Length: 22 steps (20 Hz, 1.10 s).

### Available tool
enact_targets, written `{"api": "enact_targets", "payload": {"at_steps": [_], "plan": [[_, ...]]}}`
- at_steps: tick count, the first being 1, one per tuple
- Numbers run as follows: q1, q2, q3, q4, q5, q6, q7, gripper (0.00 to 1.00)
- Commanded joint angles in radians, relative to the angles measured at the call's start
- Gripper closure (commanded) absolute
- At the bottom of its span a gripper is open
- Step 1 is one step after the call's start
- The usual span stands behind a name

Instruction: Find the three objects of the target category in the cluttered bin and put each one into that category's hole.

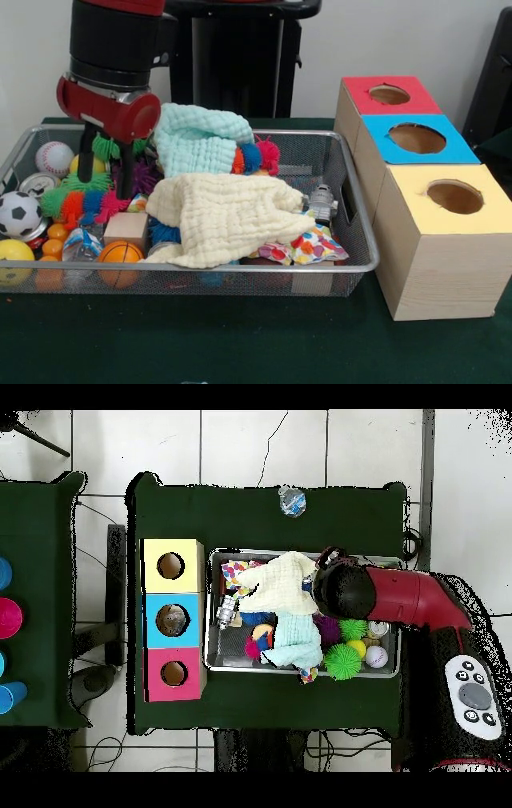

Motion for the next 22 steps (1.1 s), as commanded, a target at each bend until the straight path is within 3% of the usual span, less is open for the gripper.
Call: {"api": "enact_targets", "payload": {"at_steps": [1,13,17,22], "plan": [[-0.036,0.062,0.092,0.004,-0.052,0.007,-0.158,0.00],[-0.012,0.140,0.090,-0.039,-0.081,-0.041,-0.107,0.00],[0.011,0.165,0.057,-0.067,-0.104,-0.081,-0.071,0.00],[0.006,0.178,0.039,-0.121,-0.136,-0.046,-0.112,0.00]]}}
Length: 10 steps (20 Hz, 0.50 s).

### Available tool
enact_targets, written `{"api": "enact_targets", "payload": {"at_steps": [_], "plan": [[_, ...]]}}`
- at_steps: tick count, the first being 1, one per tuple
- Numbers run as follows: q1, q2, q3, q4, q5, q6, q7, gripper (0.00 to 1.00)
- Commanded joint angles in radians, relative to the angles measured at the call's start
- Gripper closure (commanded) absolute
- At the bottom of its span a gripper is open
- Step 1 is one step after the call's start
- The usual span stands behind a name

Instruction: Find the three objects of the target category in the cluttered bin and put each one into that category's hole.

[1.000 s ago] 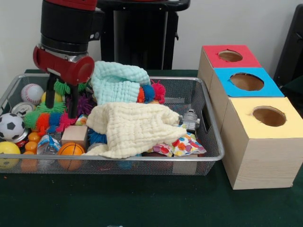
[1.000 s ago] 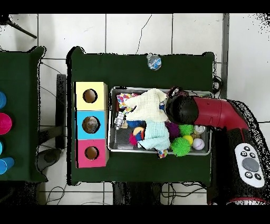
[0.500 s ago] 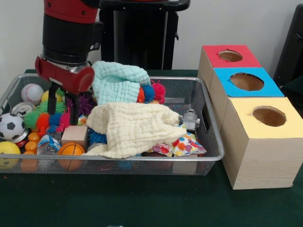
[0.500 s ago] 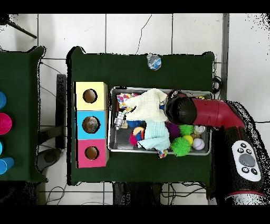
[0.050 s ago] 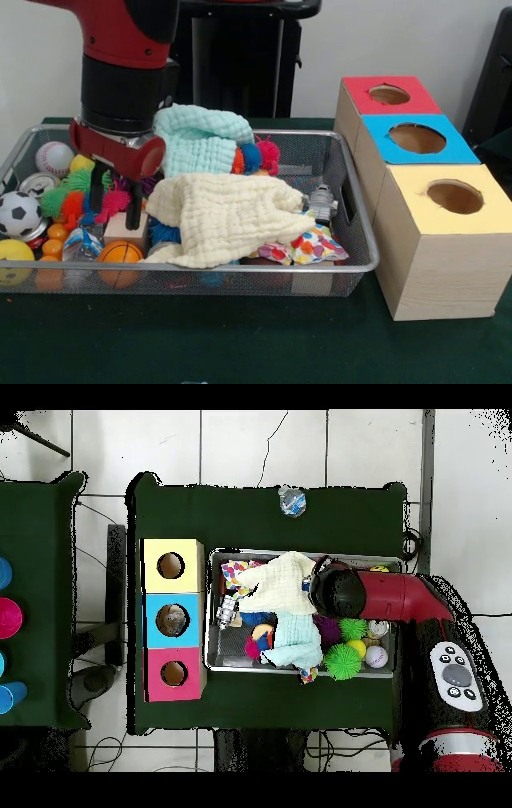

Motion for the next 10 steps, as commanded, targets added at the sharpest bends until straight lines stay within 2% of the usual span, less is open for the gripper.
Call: {"api": "enact_targets", "payload": {"at_steps": [1,10], "plan": [[0.005,0.067,0.035,-0.092,-0.091,-0.012,-0.123,0.00],[-0.050,0.070,0.074,-0.135,-0.123,0.047,-0.217,0.00]]}}
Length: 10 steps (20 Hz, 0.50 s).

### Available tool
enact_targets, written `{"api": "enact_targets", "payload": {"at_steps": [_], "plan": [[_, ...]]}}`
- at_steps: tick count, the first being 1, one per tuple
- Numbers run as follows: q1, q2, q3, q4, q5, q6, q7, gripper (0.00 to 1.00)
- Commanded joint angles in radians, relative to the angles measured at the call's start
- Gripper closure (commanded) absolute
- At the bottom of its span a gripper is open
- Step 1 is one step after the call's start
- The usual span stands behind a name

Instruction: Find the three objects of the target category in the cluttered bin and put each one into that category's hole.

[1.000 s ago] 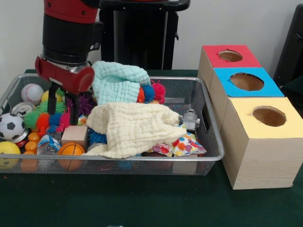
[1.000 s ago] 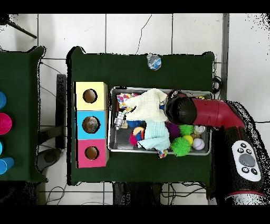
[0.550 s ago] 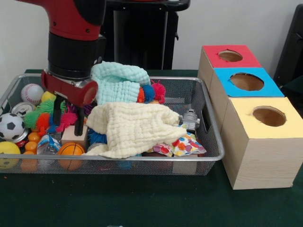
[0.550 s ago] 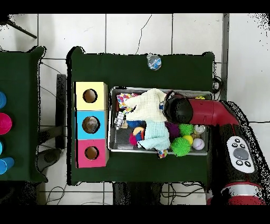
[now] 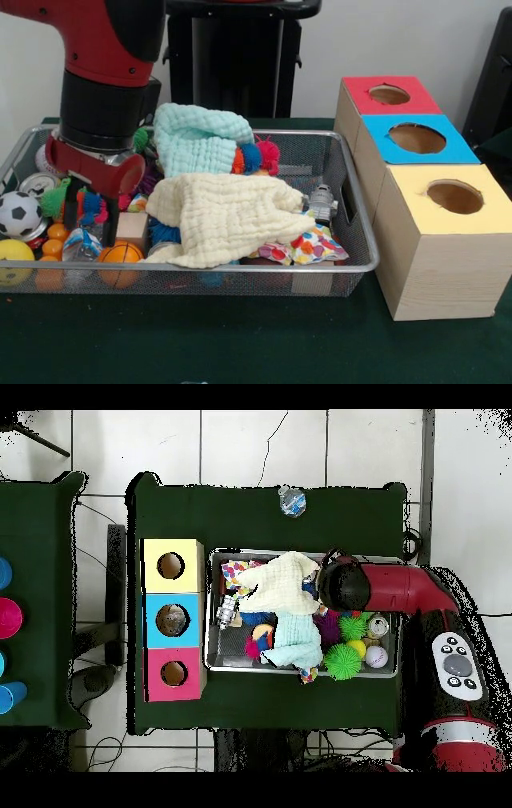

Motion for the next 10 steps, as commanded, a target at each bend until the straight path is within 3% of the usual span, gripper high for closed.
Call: {"api": "enact_targets", "payload": {"at_steps": [1,5,10], "plan": [[-0.051,0.032,0.079,-0.055,-0.059,0.058,-0.228,0.00],[-0.061,0.033,0.093,-0.023,-0.054,0.077,-0.239,0.00],[-0.053,0.024,0.092,0.067,-0.020,0.044,-0.145,0.00]]}}
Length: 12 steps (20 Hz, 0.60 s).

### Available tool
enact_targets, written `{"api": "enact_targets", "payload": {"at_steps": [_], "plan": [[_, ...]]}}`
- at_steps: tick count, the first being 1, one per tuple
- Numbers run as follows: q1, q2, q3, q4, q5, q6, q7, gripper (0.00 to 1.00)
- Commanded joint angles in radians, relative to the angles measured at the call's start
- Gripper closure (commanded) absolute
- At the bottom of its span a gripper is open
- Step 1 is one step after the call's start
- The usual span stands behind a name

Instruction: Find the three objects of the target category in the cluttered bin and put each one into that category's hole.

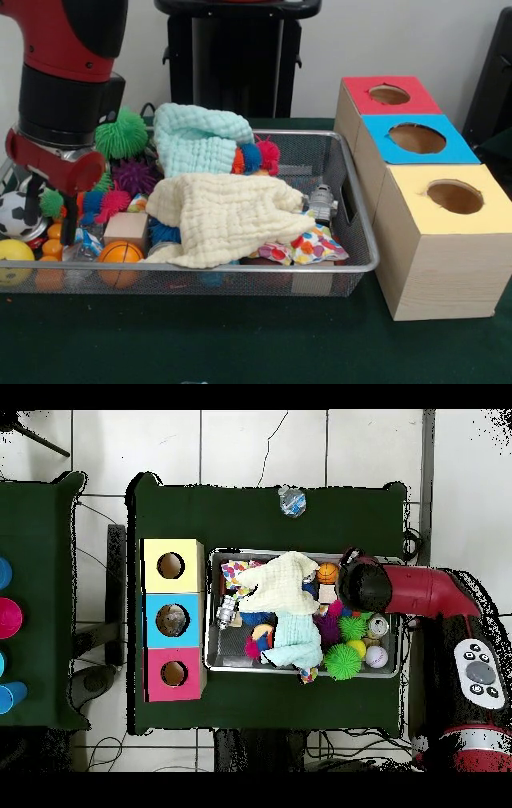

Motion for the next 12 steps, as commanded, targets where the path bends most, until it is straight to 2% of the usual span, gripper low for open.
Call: {"api": "enact_targets", "payload": {"at_steps": [1,5,12], "plan": [[-0.009,0.024,0.095,0.108,0.001,0.045,-0.128,0.00],[-0.011,0.028,0.084,0.143,0.016,0.013,-0.068,0.00],[-0.008,0.020,0.072,0.177,0.013,-0.013,-0.041,0.00]]}}
